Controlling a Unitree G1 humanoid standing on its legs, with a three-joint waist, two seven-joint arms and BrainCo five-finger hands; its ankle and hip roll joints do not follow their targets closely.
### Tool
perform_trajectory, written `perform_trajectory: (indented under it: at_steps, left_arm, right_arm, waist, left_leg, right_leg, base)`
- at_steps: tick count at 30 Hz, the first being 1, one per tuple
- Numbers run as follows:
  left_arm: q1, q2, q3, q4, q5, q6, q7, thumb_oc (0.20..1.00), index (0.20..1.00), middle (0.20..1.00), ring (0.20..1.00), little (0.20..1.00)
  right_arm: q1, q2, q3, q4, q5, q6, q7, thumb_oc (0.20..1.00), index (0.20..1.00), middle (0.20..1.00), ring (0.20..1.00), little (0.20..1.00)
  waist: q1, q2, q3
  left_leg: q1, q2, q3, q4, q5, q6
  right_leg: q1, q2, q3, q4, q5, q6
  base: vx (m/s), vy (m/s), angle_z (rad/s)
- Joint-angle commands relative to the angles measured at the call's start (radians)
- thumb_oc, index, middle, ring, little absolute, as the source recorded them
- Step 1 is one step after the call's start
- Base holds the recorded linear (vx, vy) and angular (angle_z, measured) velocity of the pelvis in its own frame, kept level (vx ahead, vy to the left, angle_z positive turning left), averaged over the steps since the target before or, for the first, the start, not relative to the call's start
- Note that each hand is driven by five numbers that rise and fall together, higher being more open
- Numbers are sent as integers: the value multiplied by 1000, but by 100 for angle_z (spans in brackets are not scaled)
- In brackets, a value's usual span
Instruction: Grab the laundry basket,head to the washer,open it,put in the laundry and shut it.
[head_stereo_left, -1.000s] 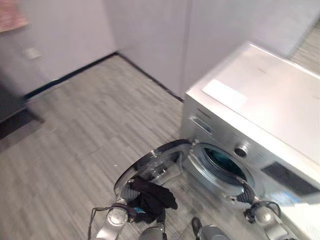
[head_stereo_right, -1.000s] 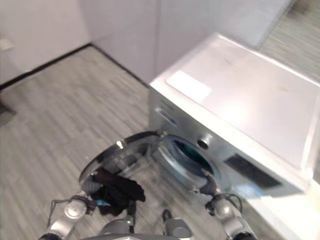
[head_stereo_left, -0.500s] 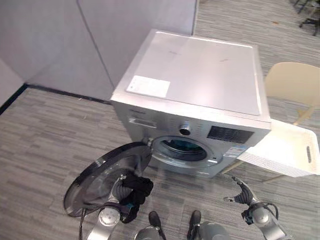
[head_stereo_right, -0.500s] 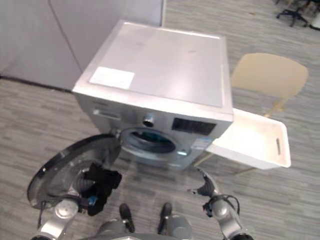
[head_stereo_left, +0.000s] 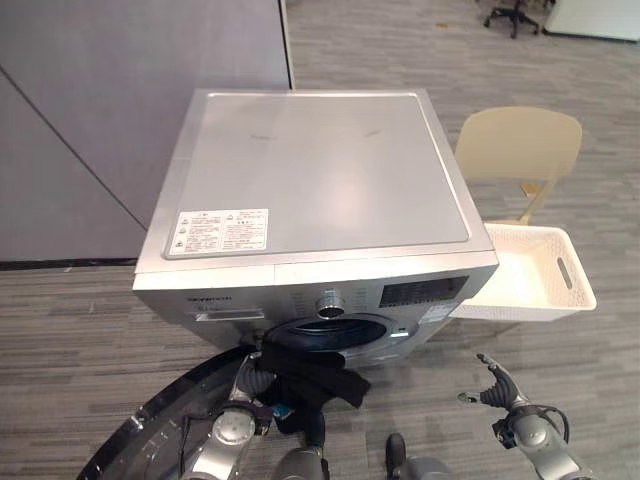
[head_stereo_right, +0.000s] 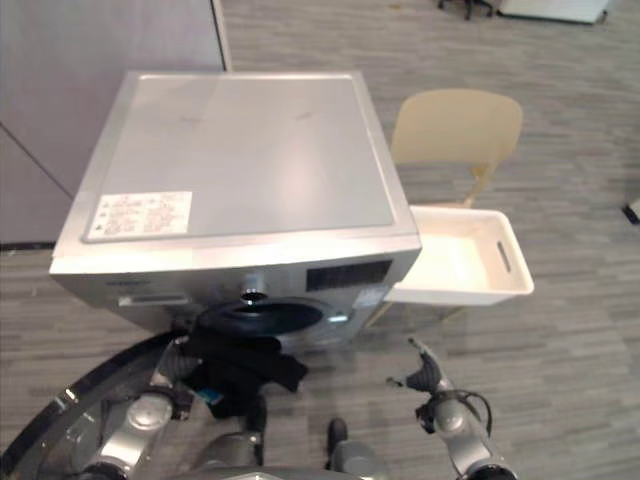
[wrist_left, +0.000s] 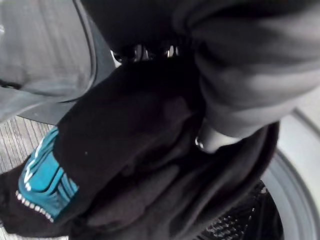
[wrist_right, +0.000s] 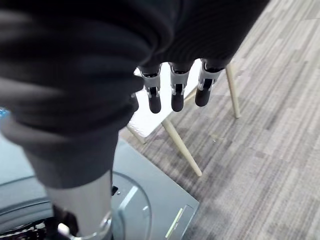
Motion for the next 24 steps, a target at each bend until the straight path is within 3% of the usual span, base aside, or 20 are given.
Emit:
perform_trajectory:
  at_steps: [1,6,8,9,10,15,16,17,18,20,24]
  left_arm:
    - [-39,1,5,-40,-90,-44,3,200,200,200,200,200]
    - [-90,-26,2,-57,-202,-66,43,200,200,200,200,200]
    - [-125,-45,3,-85,-274,-80,69,200,200,200,200,200]
    - [-127,-45,3,-85,-274,-81,70,200,200,200,200,200]
    - [-137,-51,4,-103,-302,-90,84,200,200,200,200,200]
    - [-239,-91,15,-195,-399,-123,168,200,200,200,200,200]
    - [-306,-60,13,-221,-339,-121,192,200,200,200,200,200]
    - [-306,-60,13,-221,-339,-121,192,200,200,200,200,200]
    - [-377,-14,13,-249,-269,-118,222,200,200,200,200,200]
    - [-482,24,9,-249,-238,-124,268,200,200,200,200,200]
    - [-671,90,0,-179,-254,-129,325,200,200,200,200,200]
  right_arm:
    - [-66,-25,28,-31,33,-7,-18,1000,1000,1000,1000,1000]
    - [-114,-27,40,-63,57,-2,-49,1000,1000,1000,1000,1000]
    - [-137,-29,43,-102,79,1,-78,1000,1000,1000,1000,1000]
    - [-139,-29,42,-102,79,1,-78,1000,1000,1000,1000,1000]
    - [-150,-32,42,-120,83,-1,-95,1000,1000,1000,1000,1000]
    - [-186,-25,3,-192,121,-7,-168,1000,1000,1000,1000,1000]
    - [-204,-37,-8,-208,129,-16,-178,1000,1000,1000,1000,1000]
    - [-204,-37,-8,-208,129,-16,-178,1000,1000,1000,1000,1000]
    - [-214,-55,-18,-240,131,-32,-177,1000,1000,1000,1000,1000]
    - [-201,-70,-21,-279,137,-56,-170,1000,1000,1000,1000,1000]
    - [-201,-82,-4,-312,131,-72,-160,1000,1000,1000,1000,1000]
  waist:
    - [8,8,73]
    - [6,10,128]
    - [4,10,156]
    - [3,10,153]
    - [3,12,159]
    - [-7,23,168]
    - [-13,30,172]
    - [-13,30,172]
    - [-21,39,160]
    - [-38,45,147]
    - [-61,49,134]
  left_leg:
    - [-84,34,15,228,-178,8]
    - [-230,28,22,376,-231,34]
    - [-349,35,13,525,-296,42]
    - [-364,37,20,515,-265,48]
    - [-412,44,9,581,-313,46]
    - [-756,66,-23,899,-397,64]
    - [-860,75,-43,988,-413,67]
    - [-860,75,-43,988,-413,67]
    - [-963,82,-62,1064,-433,66]
    - [-1050,91,-78,1126,-444,61]
    - [-1138,97,-91,1191,-452,54]
  right_leg:
    - [-107,15,10,146,-59,2]
    - [-276,6,20,307,-97,-21]
    - [-399,3,27,450,-161,-38]
    - [-413,2,22,438,-132,-44]
    - [-457,5,24,497,-188,-50]
    - [-802,5,14,803,-285,-90]
    - [-899,0,21,887,-312,-104]
    - [-899,0,21,887,-312,-104]
    - [-1006,-6,28,979,-341,-114]
    - [-1096,-8,36,1053,-356,-122]
    - [-1179,-5,35,1126,-372,-129]
  base:
    - [-108,54,-51]
    - [-176,6,-10]
    - [-150,-66,2]
    - [-12,-57,-1]
    - [-107,-74,5]
    - [-147,-120,4]
    - [-105,-87,6]
    - [-94,-97,5]
    - [-21,-57,5]
    - [-30,-65,6]
    - [-7,-60,-6]
